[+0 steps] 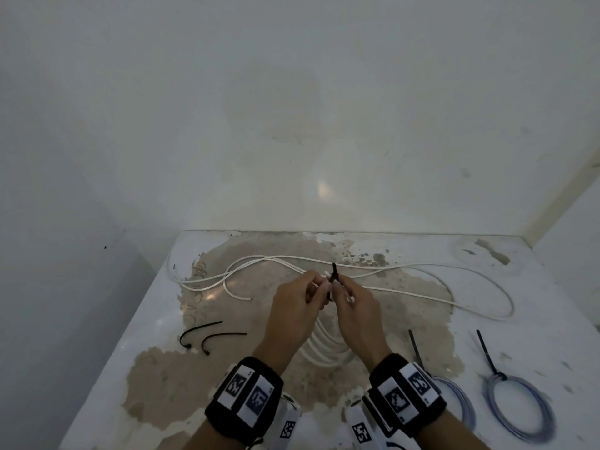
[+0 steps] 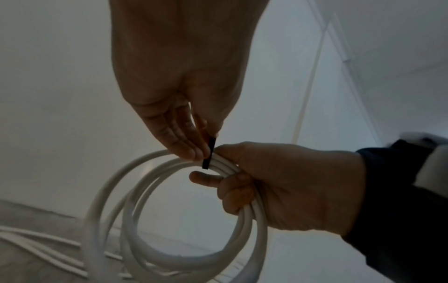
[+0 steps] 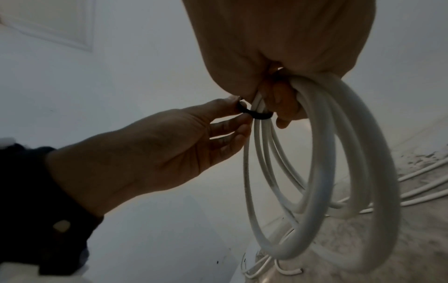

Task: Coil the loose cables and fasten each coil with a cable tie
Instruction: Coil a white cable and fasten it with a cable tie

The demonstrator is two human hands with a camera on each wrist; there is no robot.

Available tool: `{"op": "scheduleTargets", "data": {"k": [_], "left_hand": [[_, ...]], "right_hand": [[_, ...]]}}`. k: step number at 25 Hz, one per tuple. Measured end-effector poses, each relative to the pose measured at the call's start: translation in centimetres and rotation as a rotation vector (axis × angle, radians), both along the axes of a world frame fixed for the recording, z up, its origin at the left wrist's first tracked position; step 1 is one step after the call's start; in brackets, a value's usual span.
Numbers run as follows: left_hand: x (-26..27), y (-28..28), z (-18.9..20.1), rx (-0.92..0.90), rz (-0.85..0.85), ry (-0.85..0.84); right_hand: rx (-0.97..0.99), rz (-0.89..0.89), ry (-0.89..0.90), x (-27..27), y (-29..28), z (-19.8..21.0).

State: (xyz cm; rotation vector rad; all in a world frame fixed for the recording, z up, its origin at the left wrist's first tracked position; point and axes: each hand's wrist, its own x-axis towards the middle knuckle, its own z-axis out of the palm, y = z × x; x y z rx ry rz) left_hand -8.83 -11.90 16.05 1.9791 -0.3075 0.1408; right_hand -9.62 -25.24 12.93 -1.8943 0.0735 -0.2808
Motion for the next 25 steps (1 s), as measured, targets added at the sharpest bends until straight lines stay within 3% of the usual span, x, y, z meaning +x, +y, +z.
{"op": "scheduleTargets", "data": {"k": [4, 8, 11, 16, 22, 25], "left_hand": [[-0.6, -1.0, -0.3, -0.118, -0.070, 0.022], [-0.6, -0.8, -1.1, -0.145, -0.030, -0.075], [-1.1, 0.0, -1.8, -0.193, -0.012, -0.068], [-2.4, 0.8, -2.3, -0.099, -0.161, -0.093], [-0.9, -0.4, -2.3, -0.055, -0.012, -0.171], [-0.3, -1.1, -1.8, -0.150, 0.063, -0.136]], "right_hand": [[0.038, 0.002, 0.000, -0.2, -0.1, 0.5], [0.078, -0.025, 0.000, -0.3, 0.0, 0.9], [0.230, -0.065, 0.062, 0.0, -0.1, 1.0], [0.361, -0.117, 0.151, 0.6, -0.5, 0.9], [0.406, -0.085, 0.169, 0.4, 0.3, 1.6], [0.432, -0.061, 0.174, 0.3, 0.4, 1.9]]}}
